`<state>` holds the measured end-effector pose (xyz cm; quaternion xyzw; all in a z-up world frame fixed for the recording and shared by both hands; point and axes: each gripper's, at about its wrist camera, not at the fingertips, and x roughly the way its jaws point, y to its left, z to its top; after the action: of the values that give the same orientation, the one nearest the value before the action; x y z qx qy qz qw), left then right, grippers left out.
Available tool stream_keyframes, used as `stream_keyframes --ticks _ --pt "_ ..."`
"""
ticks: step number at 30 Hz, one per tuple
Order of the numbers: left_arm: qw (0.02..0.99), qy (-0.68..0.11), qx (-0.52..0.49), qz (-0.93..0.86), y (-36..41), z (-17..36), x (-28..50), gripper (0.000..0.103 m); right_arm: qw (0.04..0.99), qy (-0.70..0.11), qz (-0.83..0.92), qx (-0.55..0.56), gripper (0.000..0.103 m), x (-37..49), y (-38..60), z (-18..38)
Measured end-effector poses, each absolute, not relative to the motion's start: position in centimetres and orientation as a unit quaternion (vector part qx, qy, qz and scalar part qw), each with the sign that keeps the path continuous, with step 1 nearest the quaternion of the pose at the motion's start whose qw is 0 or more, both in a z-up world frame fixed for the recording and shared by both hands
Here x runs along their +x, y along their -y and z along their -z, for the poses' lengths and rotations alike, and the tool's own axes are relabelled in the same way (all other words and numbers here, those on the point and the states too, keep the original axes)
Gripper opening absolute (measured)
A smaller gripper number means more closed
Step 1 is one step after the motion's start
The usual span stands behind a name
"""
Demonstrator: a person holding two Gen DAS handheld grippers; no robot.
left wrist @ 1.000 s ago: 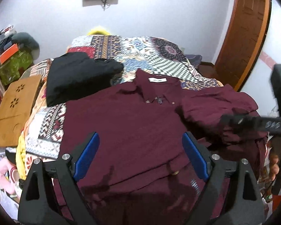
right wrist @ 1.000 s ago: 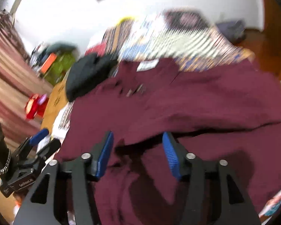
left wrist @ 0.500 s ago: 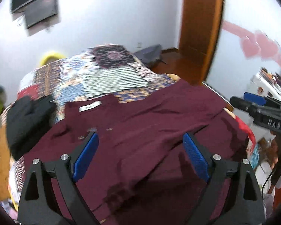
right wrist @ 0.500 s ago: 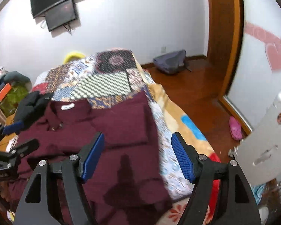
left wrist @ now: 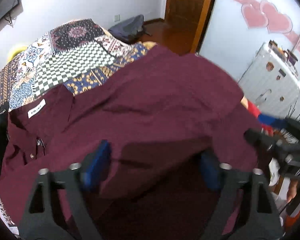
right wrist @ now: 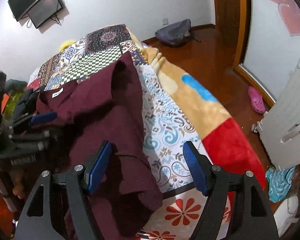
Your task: Fold large clothes
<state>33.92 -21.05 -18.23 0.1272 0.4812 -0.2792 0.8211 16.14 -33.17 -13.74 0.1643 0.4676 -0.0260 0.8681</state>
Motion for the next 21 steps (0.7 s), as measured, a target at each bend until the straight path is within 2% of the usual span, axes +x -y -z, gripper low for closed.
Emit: stream_keyframes --ticks 1,2,3,4,10,14,17,21 --pt "0.826 -0.475 0.128 0.275 21.0 17.8 33.9 0.048 0.869 -0.467 0.024 0.163 0.070 16.2 33.1 13.5" --pt "0.830 -0.470 0.130 0.270 21.0 17.4 33.9 0.037 0.870 -0.466 0.023 0.162 0.070 16.4 33.1 13.4" --pt "0.833 -0.463 0.126 0.277 20.7 16.9 33.9 0.007 0.872 -0.463 0.022 0.161 0.070 16.4 33.0 13.1" --pt "0.834 -0.459 0.120 0.282 20.3 16.4 34.1 0.002 0.874 -0.457 0.021 0.162 0.070 16.4 33.1 12.8" --pt "0.885 -0.398 0.043 0.237 12.8 10.0 34.5 0.002 0.892 -0.405 0.011 0.202 0.070 16.6 32.7 9.7" --pt "0.917 -0.357 0.006 0.177 5.0 6.6 33.3 0.002 0.893 -0.402 0.002 0.203 0.071 17.4 31.2 9.4" --pt "0.929 -0.348 -0.002 0.126 0.3 6.5 31.8 0.002 0.892 -0.414 -0.003 0.181 0.071 17.8 29.8 10.0" --pt "0.924 -0.375 -0.029 0.063 -6.0 9.6 29.6 0.002 0.882 -0.445 -0.006 0.158 0.071 18.4 27.9 11.7"
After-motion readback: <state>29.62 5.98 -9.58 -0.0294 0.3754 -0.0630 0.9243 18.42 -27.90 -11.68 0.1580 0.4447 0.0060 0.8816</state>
